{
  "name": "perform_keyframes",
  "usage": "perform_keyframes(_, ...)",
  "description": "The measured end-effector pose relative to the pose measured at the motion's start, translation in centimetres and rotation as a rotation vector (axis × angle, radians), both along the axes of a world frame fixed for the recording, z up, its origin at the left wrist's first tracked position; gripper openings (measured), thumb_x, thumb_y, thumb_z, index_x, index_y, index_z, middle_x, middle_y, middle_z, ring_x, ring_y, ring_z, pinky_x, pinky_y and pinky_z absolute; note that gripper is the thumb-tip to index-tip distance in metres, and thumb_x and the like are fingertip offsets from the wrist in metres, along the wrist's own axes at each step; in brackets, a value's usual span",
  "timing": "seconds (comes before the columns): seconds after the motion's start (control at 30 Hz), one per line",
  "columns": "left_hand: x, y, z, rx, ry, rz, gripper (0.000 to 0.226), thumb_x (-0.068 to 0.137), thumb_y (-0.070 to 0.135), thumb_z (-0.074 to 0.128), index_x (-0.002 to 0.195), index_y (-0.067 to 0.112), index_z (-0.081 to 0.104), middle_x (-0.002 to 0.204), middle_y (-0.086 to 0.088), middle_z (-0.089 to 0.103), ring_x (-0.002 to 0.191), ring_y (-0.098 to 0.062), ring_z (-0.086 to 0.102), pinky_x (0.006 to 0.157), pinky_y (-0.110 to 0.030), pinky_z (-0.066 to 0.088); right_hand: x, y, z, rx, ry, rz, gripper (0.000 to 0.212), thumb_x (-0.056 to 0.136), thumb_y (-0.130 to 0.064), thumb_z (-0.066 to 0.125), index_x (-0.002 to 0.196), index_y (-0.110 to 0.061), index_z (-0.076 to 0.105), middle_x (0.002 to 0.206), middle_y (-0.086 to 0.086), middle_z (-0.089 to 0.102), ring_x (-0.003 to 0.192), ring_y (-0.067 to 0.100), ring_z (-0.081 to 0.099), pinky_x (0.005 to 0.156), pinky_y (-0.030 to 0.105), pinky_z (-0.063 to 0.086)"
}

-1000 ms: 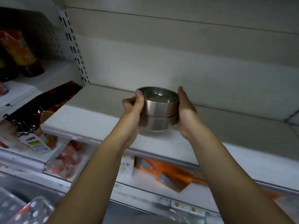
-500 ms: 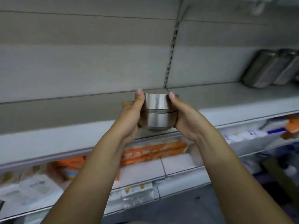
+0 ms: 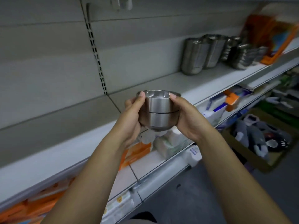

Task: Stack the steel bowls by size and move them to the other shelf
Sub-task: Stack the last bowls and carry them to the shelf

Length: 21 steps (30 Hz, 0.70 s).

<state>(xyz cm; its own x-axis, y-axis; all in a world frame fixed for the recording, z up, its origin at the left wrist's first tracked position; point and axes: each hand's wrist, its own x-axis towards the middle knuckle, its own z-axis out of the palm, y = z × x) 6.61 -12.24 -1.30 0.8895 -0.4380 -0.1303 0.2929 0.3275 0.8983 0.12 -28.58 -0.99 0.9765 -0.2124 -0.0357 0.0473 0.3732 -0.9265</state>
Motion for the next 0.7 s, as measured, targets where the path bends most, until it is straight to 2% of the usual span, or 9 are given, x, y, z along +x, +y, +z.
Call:
perform_keyframes(0.1,1.2,-2.2,0.2,0.015,-0.05,-0.039,0.068,0.092,0.051,0.063,0.146,0.012,0.047,0.14,-0.01,0.066,0.128,-0.024,0.065,0.102,-0.055,0.055,0.6,-2.1,0.2,-0.025,0.0,-0.059,0.093,0.073,-0.045,0.086,0.145,0.0,0.05,0.141,0.021,0.062,0.137,0.034,0.056,0.119,0.057,0.037)
perform_keyframes(0.17,2.1,-3.9,0.5,0.013,-0.083,-0.066,0.063,0.093,0.048,0.062,0.144,0.015,0.048,0.138,-0.008,0.067,0.128,-0.024,0.064,0.107,-0.053,0.051,1.1,-3.6,0.4,-0.029,0.009,-0.097,0.09,0.071,-0.044,0.082,0.144,-0.002,0.051,0.14,0.02,0.064,0.135,0.034,0.057,0.118,0.058,0.038)
perform_keyframes(0.33,4.7,-7.9,0.8,0.034,-0.13,-0.114,0.071,0.088,0.05,0.067,0.145,0.011,0.05,0.136,-0.007,0.069,0.128,-0.023,0.065,0.108,-0.05,0.051,2.5,-6.9,0.3,-0.06,0.032,-0.157,0.082,0.074,-0.046,0.075,0.143,-0.007,0.054,0.14,0.017,0.065,0.135,0.032,0.057,0.119,0.06,0.036)
perform_keyframes(0.5,6.2,-11.7,0.0,0.057,-0.158,-0.113,0.083,0.077,0.055,0.074,0.143,0.009,0.053,0.136,-0.009,0.069,0.127,-0.023,0.065,0.112,-0.049,0.048,3.3,-10.0,-0.6,-0.067,0.047,-0.229,0.073,0.08,-0.053,0.067,0.141,-0.014,0.058,0.137,0.008,0.068,0.133,0.024,0.059,0.12,0.054,0.037)
perform_keyframes(0.7,6.7,-17.5,-0.8,0.071,-0.166,-0.089,0.078,0.078,0.051,0.071,0.142,0.01,0.053,0.134,-0.009,0.07,0.126,-0.022,0.066,0.108,-0.043,0.05,4.8,-15.5,-1.3,-0.043,0.108,-0.282,0.083,0.074,-0.068,0.065,0.144,-0.024,0.056,0.138,-0.001,0.068,0.132,0.017,0.059,0.12,0.046,0.038)
